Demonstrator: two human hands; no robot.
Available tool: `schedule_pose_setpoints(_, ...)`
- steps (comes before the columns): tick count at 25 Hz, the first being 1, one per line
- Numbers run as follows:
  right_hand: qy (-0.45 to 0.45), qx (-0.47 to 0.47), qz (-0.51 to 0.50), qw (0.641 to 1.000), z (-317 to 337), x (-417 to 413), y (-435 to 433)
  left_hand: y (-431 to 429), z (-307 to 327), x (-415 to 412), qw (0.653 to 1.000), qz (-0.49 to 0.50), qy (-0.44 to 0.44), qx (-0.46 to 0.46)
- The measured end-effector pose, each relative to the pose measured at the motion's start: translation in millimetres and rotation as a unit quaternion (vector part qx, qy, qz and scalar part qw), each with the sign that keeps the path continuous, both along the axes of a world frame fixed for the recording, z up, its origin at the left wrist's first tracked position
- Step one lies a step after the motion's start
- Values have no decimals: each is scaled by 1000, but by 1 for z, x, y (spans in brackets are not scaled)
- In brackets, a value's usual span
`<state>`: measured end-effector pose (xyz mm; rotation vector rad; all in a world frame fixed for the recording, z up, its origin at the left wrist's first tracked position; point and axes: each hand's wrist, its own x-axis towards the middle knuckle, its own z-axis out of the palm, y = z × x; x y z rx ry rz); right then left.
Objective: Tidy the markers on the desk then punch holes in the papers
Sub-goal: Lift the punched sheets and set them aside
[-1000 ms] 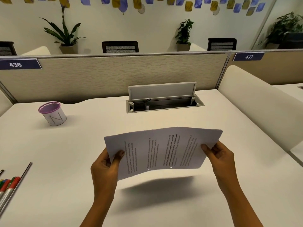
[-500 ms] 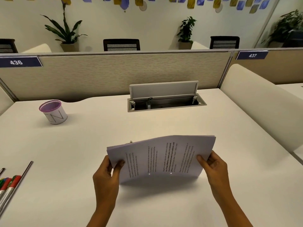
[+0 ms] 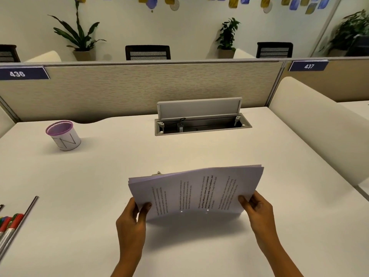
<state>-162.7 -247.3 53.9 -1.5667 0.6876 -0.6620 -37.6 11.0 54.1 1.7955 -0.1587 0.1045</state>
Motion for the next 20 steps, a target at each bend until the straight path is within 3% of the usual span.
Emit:
schedule_pose_setpoints(9, -18, 0, -42, 999, 10, 1, -15, -8, 26, 19, 996, -31, -84, 26)
schedule_pose_setpoints(13, -41, 63, -88, 993, 14, -7, -29, -25, 43, 35, 993, -39, -111, -20)
schedule_pose_setpoints(17, -60, 155, -137, 976, 13, -18, -42, -52, 42, 33, 993, -67, -56, -80)
schedule_pose_setpoints(20, -92, 235, -167, 953, 12, -27, -53, -81, 29, 24, 993, -97, -50, -49)
